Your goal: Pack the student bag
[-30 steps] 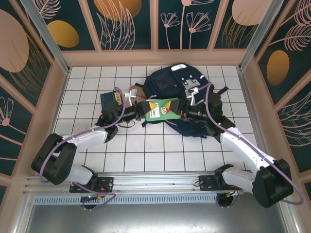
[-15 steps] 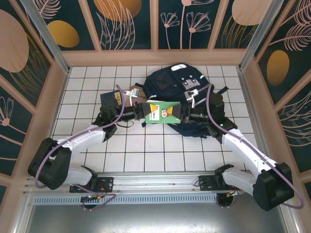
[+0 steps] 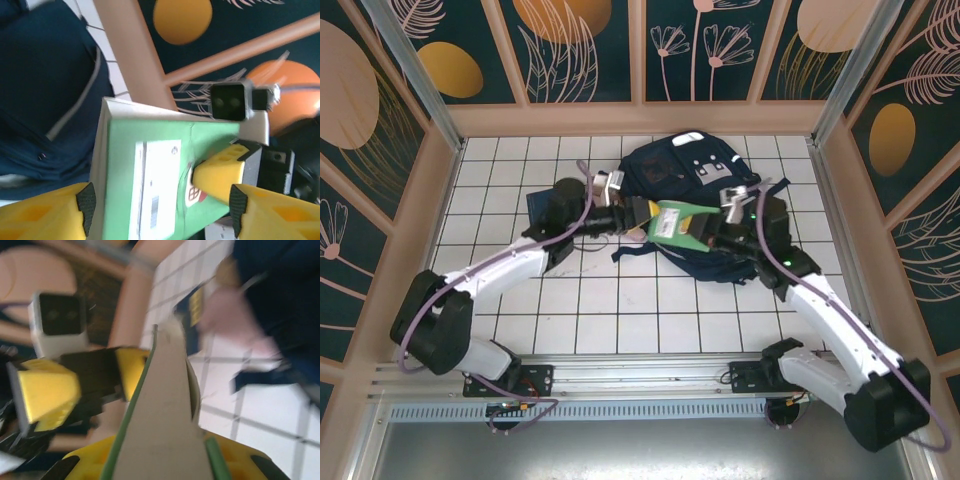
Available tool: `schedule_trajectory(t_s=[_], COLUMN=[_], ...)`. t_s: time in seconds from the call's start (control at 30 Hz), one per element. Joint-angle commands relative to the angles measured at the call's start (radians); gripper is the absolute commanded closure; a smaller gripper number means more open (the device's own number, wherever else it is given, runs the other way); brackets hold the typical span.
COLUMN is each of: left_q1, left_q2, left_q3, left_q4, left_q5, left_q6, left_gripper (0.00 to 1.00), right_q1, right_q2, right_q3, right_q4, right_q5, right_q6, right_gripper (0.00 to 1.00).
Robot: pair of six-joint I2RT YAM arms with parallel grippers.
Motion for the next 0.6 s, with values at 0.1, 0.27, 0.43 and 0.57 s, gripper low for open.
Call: schedule_trajectory(t_s=[0.1, 0.27, 0.43, 0.57], left_q1=[-0.011, -0.087, -0.157, -0.174], left_q2=[0.319, 0.639, 0.918, 1.027], left_q3=[0.43, 0.867, 1.27, 1.346], left_q4=[-0.442, -0.671, -0.815, -0.766], left_q5=[-0.159, -0.221, -0.204, -0.152], left_q6=[0.272, 0.344, 0.402, 0.384], left_gripper=[0.26, 0.25, 0.24, 0.26], right_q1=[-0.092, -0.107, -0.113, -0.118], right_q2=[-0.207, -0.29, -0.35, -0.342], right_q3=[0.129, 0.161, 0.142, 0.131], right_q4=[-0.409, -0.48, -0.457, -0.427], right_q5=[0.651, 0.86, 0.913, 0.873], right_q6=[-0.063, -0.09, -0.11, -0.122], right_gripper=[1.0, 1.0, 1.0, 1.0])
